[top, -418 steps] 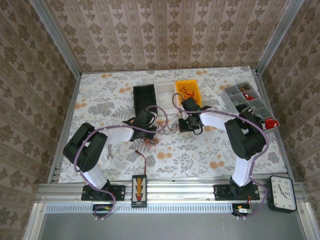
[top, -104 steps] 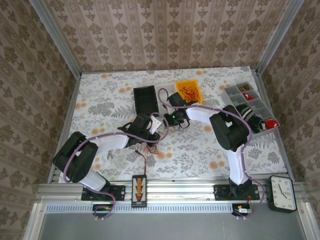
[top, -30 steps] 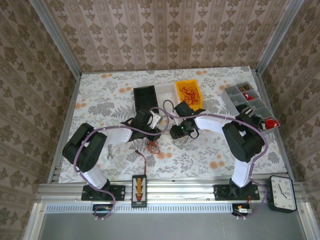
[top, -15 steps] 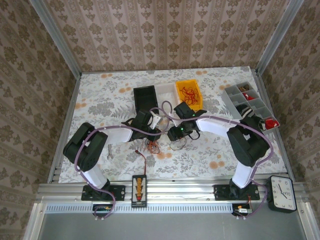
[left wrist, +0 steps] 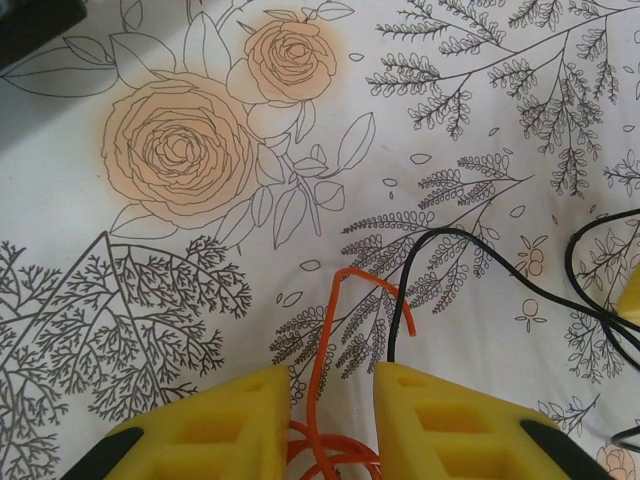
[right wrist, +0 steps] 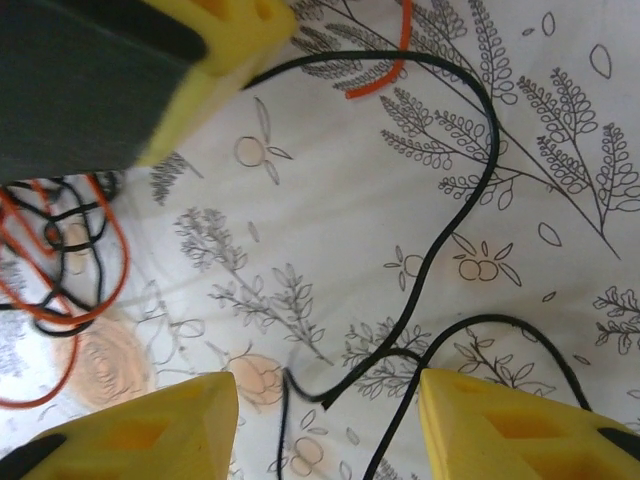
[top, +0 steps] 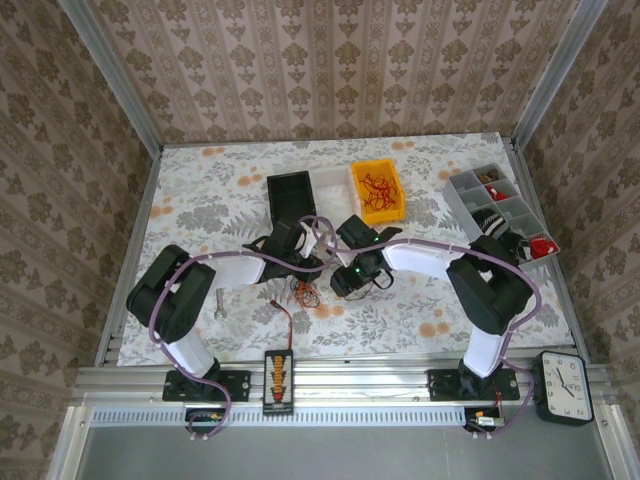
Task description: Untangle the cables
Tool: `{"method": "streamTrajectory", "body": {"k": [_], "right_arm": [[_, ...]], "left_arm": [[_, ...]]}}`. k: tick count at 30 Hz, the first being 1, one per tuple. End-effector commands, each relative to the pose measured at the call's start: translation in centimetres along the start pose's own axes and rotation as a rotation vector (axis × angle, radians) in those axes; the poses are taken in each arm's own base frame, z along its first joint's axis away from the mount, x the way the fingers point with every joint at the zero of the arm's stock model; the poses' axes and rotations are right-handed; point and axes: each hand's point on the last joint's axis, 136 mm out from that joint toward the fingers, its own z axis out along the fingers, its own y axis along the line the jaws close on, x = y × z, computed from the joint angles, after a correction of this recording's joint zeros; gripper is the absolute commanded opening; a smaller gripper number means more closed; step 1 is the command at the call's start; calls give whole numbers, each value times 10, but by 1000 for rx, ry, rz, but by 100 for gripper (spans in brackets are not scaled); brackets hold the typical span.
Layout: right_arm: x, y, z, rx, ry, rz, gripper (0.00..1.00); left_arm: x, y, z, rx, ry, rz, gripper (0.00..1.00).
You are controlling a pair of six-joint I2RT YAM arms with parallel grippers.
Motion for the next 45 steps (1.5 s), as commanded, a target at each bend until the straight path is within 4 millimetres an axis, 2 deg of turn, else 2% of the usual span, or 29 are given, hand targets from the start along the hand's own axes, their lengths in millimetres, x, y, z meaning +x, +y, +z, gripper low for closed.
{"method": "streamTrajectory", "body": {"k": [1,8,10,14,18,21,25,29,34,38,44,45], "right_arm": [[-1,-7,6,94,33,-33,53],[-1,-11,15,137,48,-44,49],[0,-13,17,153,50,-48,41],[-1,-24,12,213,15,-40,15],[-5,-43,-2,261,-55,28,7],[-8,-75,-21,309,-118,160,5],[-6,-128,-54,375,-213,389,4],[11,-179,-85,420,-289,626,3],[42,-226,-119,460,-381,866,3],[56,-242,-140,486,-435,928,4],[46,-237,-185,509,-570,897,5],[48,-238,-193,522,-597,914,5]], "left_arm": [[0,0,2,3,-7,-16,28],[-1,2,2,5,-13,-24,28],[0,2,3,4,-11,-26,28],[-1,3,3,3,-12,-28,32],[-1,3,2,3,-10,-24,36],[-1,3,1,2,-3,-17,38],[2,5,0,-5,7,-14,39],[4,6,-1,-10,9,-15,39],[3,6,-1,-12,9,-14,40],[1,7,-1,-15,2,-13,42],[-10,4,-1,-1,-33,-18,42],[-10,5,0,-6,-30,-18,38]]}}
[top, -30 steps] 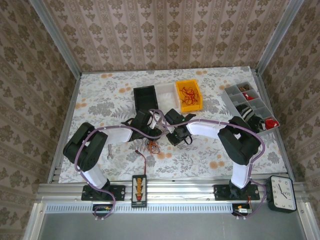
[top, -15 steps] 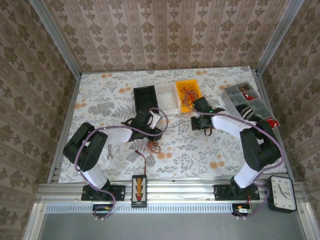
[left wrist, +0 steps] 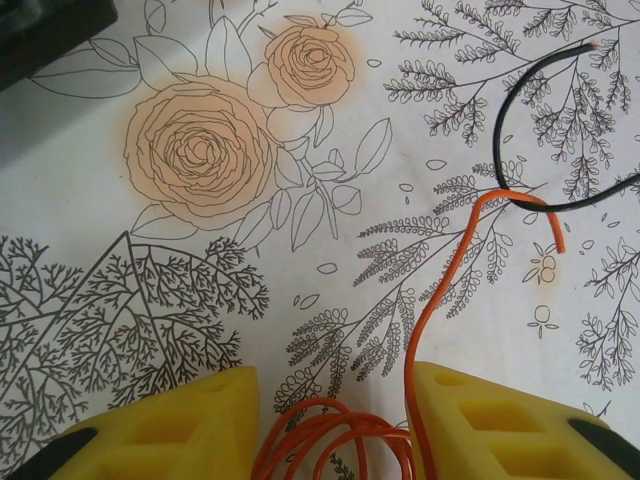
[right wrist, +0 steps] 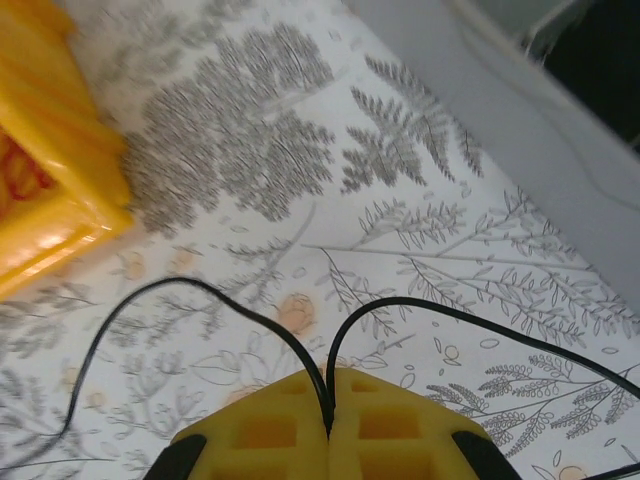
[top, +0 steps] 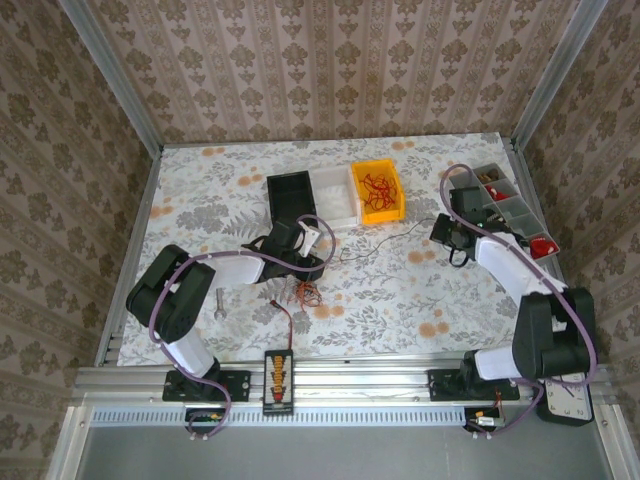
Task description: Untangle the cables
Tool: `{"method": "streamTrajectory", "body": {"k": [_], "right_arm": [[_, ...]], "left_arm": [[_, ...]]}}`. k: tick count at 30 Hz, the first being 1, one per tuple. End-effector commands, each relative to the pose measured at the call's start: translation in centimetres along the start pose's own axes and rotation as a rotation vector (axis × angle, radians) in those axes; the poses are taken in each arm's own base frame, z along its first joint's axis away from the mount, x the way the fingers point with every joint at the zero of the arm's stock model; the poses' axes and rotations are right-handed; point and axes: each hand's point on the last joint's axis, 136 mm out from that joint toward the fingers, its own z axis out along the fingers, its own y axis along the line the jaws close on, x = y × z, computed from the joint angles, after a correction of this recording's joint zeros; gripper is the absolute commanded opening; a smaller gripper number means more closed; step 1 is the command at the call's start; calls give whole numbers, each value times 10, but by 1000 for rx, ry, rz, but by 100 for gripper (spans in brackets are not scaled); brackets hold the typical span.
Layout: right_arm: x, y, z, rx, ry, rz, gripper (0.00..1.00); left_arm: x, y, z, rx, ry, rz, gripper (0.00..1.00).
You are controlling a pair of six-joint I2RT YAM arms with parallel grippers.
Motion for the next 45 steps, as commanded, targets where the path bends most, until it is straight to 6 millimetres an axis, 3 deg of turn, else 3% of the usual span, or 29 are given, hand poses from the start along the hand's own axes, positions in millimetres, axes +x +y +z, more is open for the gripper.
{"method": "streamTrajectory", "body": {"k": [1,7,11,14,16,17,21,23,26,29,32,36,41,45], "right_arm": [[-20,-12,-25,15,-103,80,5],[-37,-57,-49,89,-184,241,6],[-41,-68,-56,87,-199,274,6],[-49,-56,-63,27,-218,243,7],[-55,-37,-67,-54,-219,211,8],[-59,-25,-72,-91,-231,179,9],[-71,33,-93,-207,-259,13,10],[-75,67,-106,-270,-271,-63,11],[-81,111,-118,-364,-276,-130,12],[-77,153,-114,-445,-229,-191,14],[-70,190,-99,-500,-178,-243,14],[-69,230,-80,-573,-127,-262,14],[-68,271,-46,-606,-65,-282,14],[-70,286,-21,-577,-38,-268,14]], "left_arm": [[-8,4,2,-15,-16,-8,30],[-5,13,9,-55,4,-17,0],[-14,13,6,-62,-28,-16,0],[-23,10,4,-58,-50,-1,0],[-32,5,1,-52,-77,20,1],[-38,2,-2,-47,-103,29,11],[-66,0,-21,-64,-226,30,22],[-82,3,-35,-92,-302,12,39],[-98,11,-55,-153,-386,-18,52],[-106,25,-77,-233,-461,-72,59],[-102,48,-99,-334,-509,-155,63],[-80,79,-116,-447,-519,-263,64],[-51,90,-112,-469,-467,-296,65],[-35,93,-108,-486,-435,-304,66]]}}
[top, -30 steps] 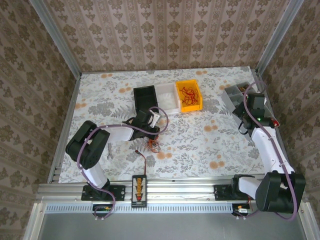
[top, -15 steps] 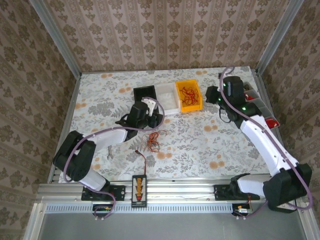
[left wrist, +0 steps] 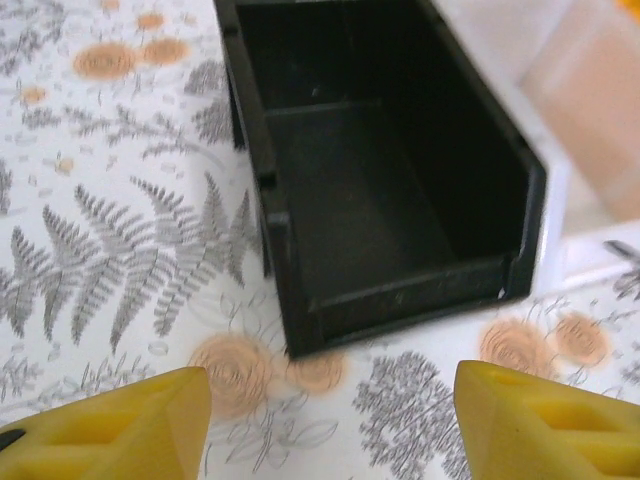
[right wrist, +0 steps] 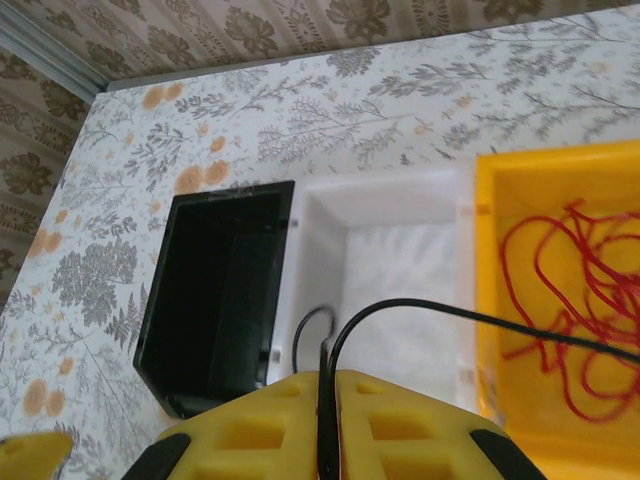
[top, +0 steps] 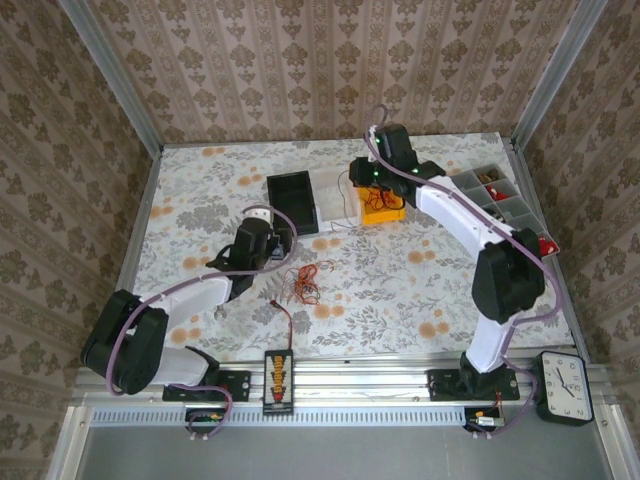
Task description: Untangle the cables
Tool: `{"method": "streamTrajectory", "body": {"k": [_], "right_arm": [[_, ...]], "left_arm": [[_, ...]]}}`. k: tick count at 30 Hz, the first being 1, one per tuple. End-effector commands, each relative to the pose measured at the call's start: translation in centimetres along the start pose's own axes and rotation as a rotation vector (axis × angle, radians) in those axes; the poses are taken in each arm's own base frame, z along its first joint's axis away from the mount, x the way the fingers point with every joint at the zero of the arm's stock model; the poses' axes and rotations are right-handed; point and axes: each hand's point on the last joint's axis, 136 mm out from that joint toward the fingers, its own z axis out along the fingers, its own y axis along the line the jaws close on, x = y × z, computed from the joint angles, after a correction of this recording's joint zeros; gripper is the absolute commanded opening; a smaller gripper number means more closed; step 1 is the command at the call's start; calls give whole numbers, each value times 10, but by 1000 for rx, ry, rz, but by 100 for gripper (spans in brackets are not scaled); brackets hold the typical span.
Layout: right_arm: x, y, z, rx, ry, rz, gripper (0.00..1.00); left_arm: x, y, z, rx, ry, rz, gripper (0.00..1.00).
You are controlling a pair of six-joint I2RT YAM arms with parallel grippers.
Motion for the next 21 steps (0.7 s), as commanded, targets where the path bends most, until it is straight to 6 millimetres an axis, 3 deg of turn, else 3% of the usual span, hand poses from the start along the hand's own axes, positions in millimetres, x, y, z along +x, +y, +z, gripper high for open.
{"method": "streamTrajectory", "body": {"k": [1,6,16,21], "right_arm": [[-11,9,13,-9,-2,13,14],[-18,3,28,40,-10,15,15],[-57,-4,15,145,-107,-52,15],[-33,5,23,83,-17,-26,18]], "left_arm": [[7,11,-4,-47,7,-30,66],[12,14,-4,-55,12,-23,66],[12,10,0,-42,18,-13,66],[14,8,3,-32,24,-20,66]]}}
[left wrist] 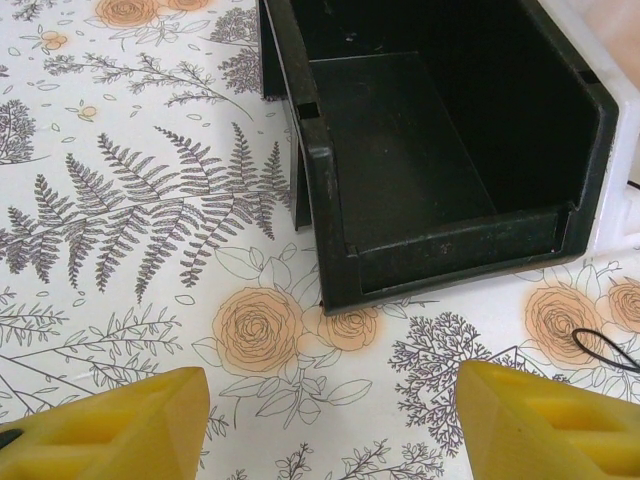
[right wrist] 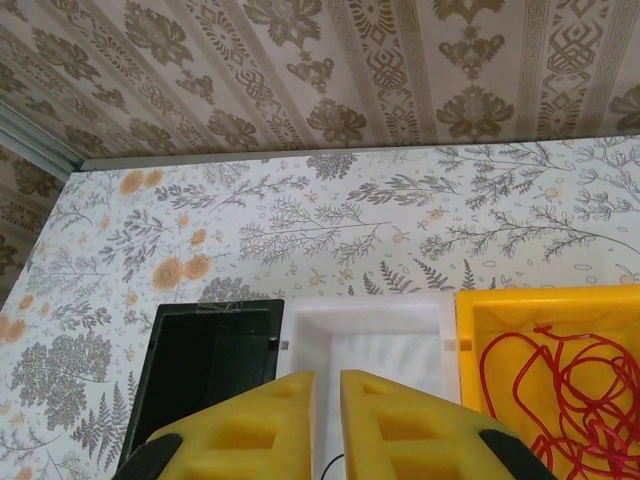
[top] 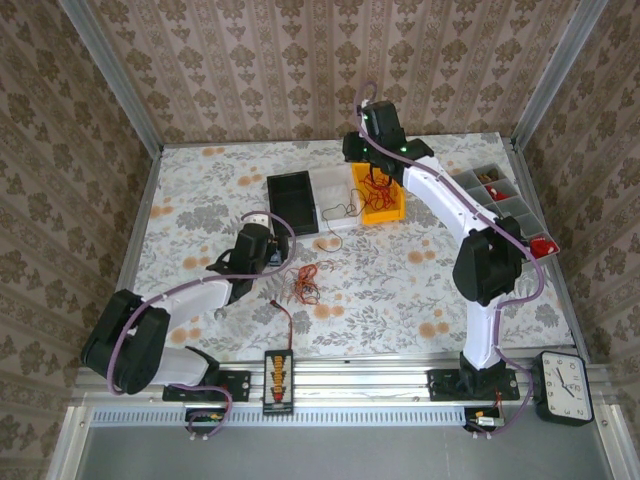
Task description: Untangle the cables
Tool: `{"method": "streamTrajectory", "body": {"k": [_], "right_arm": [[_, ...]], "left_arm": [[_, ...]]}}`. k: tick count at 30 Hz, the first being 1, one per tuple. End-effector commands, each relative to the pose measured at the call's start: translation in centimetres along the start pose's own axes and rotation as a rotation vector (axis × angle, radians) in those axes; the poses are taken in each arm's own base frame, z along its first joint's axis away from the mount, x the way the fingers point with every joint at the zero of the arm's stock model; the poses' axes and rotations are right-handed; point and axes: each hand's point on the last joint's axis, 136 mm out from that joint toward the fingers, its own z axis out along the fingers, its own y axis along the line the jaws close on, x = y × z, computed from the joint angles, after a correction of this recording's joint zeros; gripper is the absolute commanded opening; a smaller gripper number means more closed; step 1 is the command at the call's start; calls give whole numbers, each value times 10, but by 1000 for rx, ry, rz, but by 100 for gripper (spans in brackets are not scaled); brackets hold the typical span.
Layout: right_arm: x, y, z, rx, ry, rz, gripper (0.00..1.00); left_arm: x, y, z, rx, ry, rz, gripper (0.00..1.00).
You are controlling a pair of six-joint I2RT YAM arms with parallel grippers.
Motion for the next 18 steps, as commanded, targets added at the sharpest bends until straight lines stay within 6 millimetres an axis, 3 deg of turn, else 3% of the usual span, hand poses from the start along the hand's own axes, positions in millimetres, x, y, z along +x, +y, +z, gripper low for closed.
{"method": "streamTrajectory", "body": {"k": [1,7,11,14,18], "right_arm": [[39,3,9,-27,123,12,18],[137,22,5,-142,346,-54,31],[194,14,-1,-130,494,-98,45],[219,6,-4,-120,554,-110,49],[232,-1,1,-101,582,-132,50]], "left_arm": [[-3,-2,2,6,-11,-23,66],[-1,-2,2,9,-3,-20,66],[0,-5,4,18,4,-21,67],[0,-6,6,21,7,-25,67],[1,-8,9,25,13,-26,67]]}}
